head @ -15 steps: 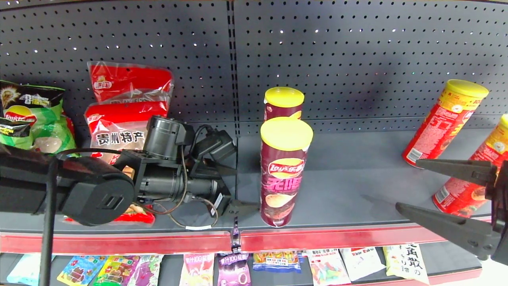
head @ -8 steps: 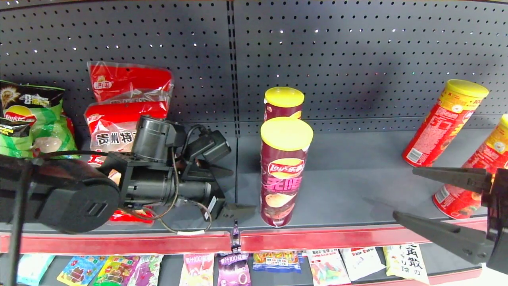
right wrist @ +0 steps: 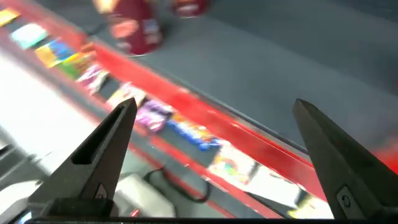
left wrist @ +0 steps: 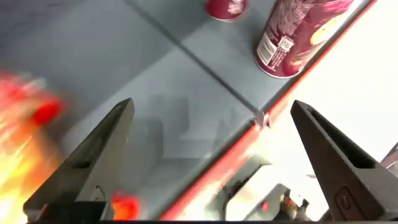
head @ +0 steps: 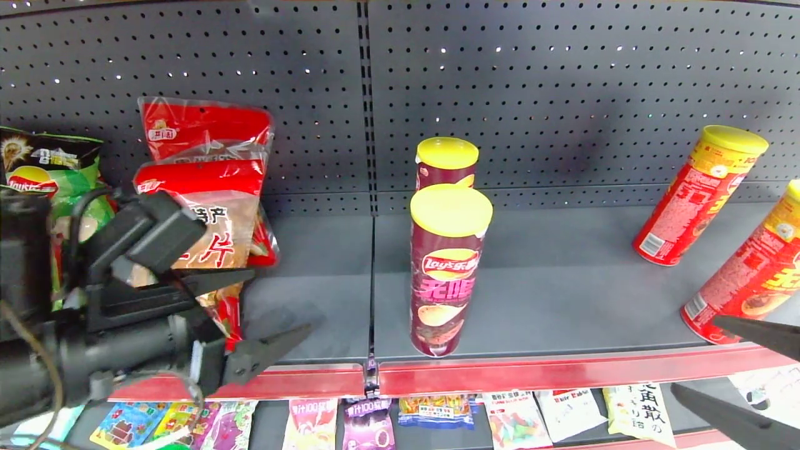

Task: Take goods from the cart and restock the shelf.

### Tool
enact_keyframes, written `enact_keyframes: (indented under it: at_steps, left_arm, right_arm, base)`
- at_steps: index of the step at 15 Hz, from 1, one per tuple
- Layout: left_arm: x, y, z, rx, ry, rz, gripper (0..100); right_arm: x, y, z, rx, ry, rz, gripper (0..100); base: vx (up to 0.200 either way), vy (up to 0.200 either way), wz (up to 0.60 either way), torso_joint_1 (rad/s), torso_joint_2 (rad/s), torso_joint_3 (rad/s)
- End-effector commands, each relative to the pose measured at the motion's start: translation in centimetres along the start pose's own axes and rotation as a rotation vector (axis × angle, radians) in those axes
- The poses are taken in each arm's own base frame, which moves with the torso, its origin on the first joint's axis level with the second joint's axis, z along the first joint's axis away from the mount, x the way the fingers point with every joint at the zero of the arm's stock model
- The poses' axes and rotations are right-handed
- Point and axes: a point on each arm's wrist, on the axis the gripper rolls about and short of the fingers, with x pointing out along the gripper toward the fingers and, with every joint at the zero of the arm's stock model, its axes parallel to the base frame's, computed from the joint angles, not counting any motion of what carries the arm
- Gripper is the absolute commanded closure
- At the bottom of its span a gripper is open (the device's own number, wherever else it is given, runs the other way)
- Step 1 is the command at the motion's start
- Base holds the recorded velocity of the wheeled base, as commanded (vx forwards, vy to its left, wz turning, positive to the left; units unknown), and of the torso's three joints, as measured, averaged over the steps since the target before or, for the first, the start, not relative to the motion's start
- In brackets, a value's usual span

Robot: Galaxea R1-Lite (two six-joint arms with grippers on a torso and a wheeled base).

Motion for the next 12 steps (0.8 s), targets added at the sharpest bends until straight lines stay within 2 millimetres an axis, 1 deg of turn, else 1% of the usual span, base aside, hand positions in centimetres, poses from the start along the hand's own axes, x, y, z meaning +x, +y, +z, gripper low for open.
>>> enact_keyframes:
  at_steps: [1, 2, 4, 5, 6, 7, 9, 10, 11, 12]
  left_arm:
    - [-8.0, -1.0, -4.0, -0.053, -0.106, 0.179, 0]
    - [-9.7, -1.2, -5.5, -0.093, -0.123, 0.248, 0]
    - [-12.2, -1.4, -8.3, -0.192, -0.124, 0.423, 0]
    - [-12.8, -1.5, -9.1, -0.208, -0.117, 0.46, 0]
    - [-14.1, -2.0, -11.2, -0.238, -0.092, 0.542, 0]
    - [-14.5, -2.4, -12.4, -0.26, -0.076, 0.6, 0]
    - [-14.5, -3.1, -14.6, -0.31, -0.082, 0.735, 0]
    - [-14.6, -3.5, -15.6, -0.325, -0.105, 0.788, 0]
    - [-14.6, -4.0, -17.0, -0.322, -0.145, 0.812, 0]
    - [-14.6, -4.5, -18.2, -0.309, -0.196, 0.818, 0]
  right_arm:
    - [-3.1, -0.2, -1.4, 0.014, -0.091, -0.185, 0]
    - [-3.9, -0.1, -2.1, 0.023, -0.112, -0.263, 0]
    - [-5.1, 0.3, -3.8, 0.034, -0.139, -0.386, 0]
    - [-5.4, 0.5, -4.2, 0.037, -0.144, -0.411, 0]
    - [-5.7, 0.9, -5.6, 0.049, -0.134, -0.474, 0]
    - [-6.0, 1.2, -6.5, 0.059, -0.12, -0.506, 0]
    - [-6.8, 2.3, -8.3, 0.073, -0.094, -0.532, 0]
    - [-7.3, 3.0, -9.4, 0.075, -0.085, -0.532, 0]
    - [-7.8, 3.8, -10.9, 0.066, -0.088, -0.529, 0]
    - [-7.7, 3.7, -11.2, 0.07, -0.063, -0.545, 0]
  base:
    - [0.0, 0.0, 0.0, 0.0, 0.0, 0.0]
    - [0.0, 0.0, 0.0, 0.0, 0.0, 0.0]
    - [0.0, 0.0, 0.0, 0.0, 0.0, 0.0]
    - [0.0, 0.0, 0.0, 0.0, 0.0, 0.0]
    - [0.0, 0.0, 0.0, 0.0, 0.0, 0.0]
    - [0.0, 0.0, 0.0, 0.0, 0.0, 0.0]
    - [0.0, 0.0, 0.0, 0.0, 0.0, 0.0]
    - [0.0, 0.0, 0.0, 0.0, 0.0, 0.0]
    - [0.0, 0.0, 0.0, 0.0, 0.0, 0.0]
    - [0.0, 0.0, 0.0, 0.0, 0.0, 0.0]
